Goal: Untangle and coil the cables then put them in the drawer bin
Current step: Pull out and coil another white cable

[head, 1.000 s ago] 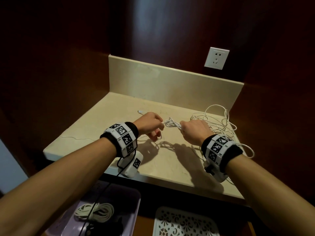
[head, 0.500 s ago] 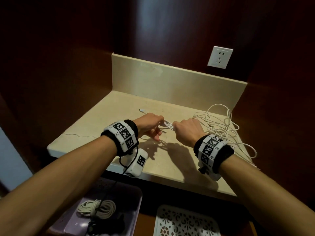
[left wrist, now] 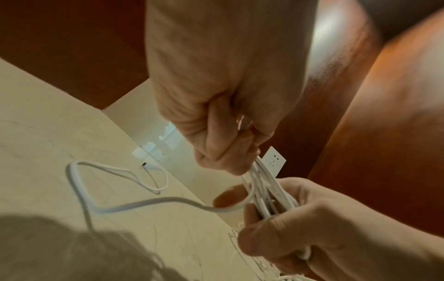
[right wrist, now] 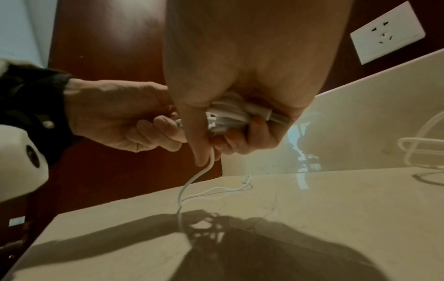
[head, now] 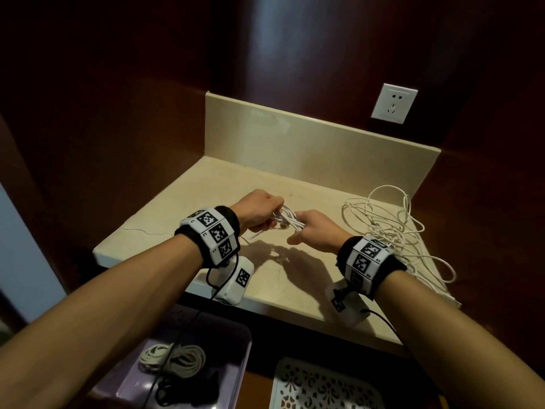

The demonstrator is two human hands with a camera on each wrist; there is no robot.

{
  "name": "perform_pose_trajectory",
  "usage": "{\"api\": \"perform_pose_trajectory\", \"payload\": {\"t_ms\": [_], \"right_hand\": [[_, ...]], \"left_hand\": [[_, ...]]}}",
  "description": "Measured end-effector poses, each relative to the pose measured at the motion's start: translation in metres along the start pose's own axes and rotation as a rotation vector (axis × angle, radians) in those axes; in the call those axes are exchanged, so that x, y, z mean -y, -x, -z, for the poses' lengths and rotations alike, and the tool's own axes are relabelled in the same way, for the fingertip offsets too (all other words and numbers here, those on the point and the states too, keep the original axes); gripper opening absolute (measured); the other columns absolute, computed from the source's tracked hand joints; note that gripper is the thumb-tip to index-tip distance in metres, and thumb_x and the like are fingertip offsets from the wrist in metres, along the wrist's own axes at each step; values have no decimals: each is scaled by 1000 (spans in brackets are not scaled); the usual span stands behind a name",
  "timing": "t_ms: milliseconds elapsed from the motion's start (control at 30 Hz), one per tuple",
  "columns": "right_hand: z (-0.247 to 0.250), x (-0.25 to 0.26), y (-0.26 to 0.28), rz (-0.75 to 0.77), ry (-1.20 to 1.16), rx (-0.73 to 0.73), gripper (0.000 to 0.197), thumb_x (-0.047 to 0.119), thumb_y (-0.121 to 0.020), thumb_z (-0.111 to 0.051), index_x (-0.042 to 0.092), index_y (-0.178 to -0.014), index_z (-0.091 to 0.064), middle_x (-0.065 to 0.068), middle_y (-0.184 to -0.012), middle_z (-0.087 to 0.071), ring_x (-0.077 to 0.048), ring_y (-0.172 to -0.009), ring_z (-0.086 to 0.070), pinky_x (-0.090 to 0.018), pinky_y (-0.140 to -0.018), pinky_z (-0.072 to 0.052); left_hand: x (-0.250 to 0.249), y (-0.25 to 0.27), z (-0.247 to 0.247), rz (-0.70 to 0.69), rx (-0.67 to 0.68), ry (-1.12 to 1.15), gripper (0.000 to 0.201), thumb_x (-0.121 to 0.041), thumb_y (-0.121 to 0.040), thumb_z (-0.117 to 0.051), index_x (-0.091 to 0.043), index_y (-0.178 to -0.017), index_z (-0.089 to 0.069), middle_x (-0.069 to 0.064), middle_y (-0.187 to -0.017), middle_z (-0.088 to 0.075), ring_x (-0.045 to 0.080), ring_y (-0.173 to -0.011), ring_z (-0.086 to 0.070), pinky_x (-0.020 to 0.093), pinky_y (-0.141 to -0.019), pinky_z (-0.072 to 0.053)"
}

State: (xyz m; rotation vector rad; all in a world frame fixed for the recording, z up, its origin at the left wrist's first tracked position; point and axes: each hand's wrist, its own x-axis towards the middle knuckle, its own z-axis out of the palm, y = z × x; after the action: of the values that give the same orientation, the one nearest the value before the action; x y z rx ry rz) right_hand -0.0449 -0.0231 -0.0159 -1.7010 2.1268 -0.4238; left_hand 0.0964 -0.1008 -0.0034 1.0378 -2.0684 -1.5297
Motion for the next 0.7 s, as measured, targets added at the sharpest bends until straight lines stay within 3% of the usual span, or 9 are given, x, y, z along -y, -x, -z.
{"api": "perform_pose_trajectory", "payload": {"t_ms": [167, 233, 333, 467, 533, 600, 633, 700], "right_hand": [[-3, 2, -3, -3, -265, 26, 13, 4, -83, -70, 13, -92, -67, 7, -64, -53, -4, -53, -44, -14, -50, -34], [-5, 4, -4, 2, -287, 19, 14, 3, -86, -65, 17, -81, -65, 5, -66, -54, -6, -55, -44, -15, -54, -37], [-6, 3, -8, 6, -125, 25, 16, 19, -90, -62, 22, -74, -58, -1, -73, -57, -17, -68, -51, -31, -68, -40], [-2, 7, -6, 21, 118, -53, 29, 41, -94, -57, 13, -90, -64, -4, -78, -60, -19, -70, -52, -30, -61, -36], [1, 9, -6, 10, 127, -86, 27, 39, -92, -61, 14, -86, -69, -1, -71, -62, -14, -64, -53, -28, -56, -37], [4, 9, -7, -15, 101, -70, 20, 31, -91, -63, 18, -76, -67, 0, -71, -70, -11, -64, -59, -24, -59, -43], [4, 9, -7, -26, 94, -66, 20, 28, -91, -63, 20, -73, -65, 0, -70, -72, -11, -65, -62, -24, -61, -45], [6, 8, -6, -39, 106, -83, 19, 22, -90, -63, 21, -71, -62, 1, -63, -68, -11, -58, -63, -19, -53, -44]], "left_hand": [[2, 0, 4, 5, -17, 30, 24, -14, -92, -38, -7, -79, -57, 5, -56, -48, 12, -39, -35, 17, -36, -22], [2, -1, 5, 6, -21, 44, 24, -14, -92, -38, -7, -80, -57, 4, -55, -48, 12, -39, -35, 17, -36, -21], [5, -1, 6, 19, -23, 68, 24, -14, -91, -38, -9, -76, -55, 3, -53, -47, 13, -40, -34, 18, -37, -20], [6, -1, 6, 35, 2, 99, 24, -13, -90, -38, -7, -77, -57, 3, -53, -47, 13, -41, -35, 18, -38, -20], [5, 0, 7, 30, 32, 123, 24, -13, -90, -38, -3, -81, -59, 4, -54, -48, 13, -40, -37, 18, -36, -21], [5, 2, 8, 17, 55, 115, 25, -14, -90, -39, -1, -82, -59, 7, -56, -49, 15, -41, -39, 18, -37, -24], [4, 2, 10, 2, 50, 79, 25, -15, -90, -41, 0, -83, -60, 8, -59, -52, 16, -43, -41, 19, -37, -26], [3, 0, 12, -58, 17, -60, 27, -19, -93, -46, 1, -95, -63, 10, -72, -59, 18, -53, -50, 22, -40, -35]]}}
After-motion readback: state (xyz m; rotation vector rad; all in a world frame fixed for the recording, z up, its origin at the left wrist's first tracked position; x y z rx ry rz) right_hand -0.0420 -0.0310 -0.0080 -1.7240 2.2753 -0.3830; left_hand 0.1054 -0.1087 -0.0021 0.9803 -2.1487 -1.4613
